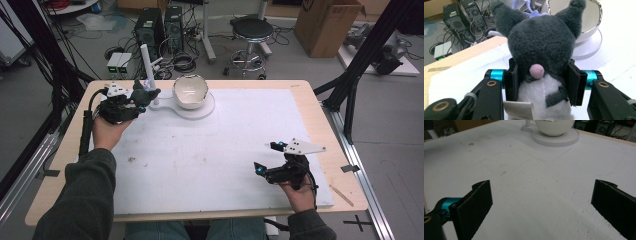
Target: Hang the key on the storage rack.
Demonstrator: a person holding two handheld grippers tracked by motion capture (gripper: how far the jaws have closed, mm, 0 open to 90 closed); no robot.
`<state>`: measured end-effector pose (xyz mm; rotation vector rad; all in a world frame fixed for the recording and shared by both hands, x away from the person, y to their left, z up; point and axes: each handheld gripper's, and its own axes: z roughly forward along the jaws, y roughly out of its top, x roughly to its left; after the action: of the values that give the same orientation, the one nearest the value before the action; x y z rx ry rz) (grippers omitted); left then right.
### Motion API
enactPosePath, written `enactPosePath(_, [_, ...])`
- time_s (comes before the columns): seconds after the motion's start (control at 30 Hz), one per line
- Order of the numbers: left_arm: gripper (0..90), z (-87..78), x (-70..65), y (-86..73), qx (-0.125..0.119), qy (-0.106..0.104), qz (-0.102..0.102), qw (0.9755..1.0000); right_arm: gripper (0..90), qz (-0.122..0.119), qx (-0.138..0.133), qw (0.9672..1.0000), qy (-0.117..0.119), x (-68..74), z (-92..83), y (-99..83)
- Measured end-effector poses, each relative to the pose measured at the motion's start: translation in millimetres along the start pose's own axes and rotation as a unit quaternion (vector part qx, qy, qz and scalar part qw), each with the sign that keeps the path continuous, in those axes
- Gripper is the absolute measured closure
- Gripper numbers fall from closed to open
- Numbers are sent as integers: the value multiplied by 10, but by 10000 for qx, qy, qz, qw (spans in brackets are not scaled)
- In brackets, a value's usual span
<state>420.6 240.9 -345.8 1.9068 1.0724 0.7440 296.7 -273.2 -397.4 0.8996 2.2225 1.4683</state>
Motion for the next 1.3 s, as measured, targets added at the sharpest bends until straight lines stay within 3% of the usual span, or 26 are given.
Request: enactPosePath(1.3, [519,208,-10,-95,292,67,-187,9994,28,-24,-20,10000,36,-6,6,3])
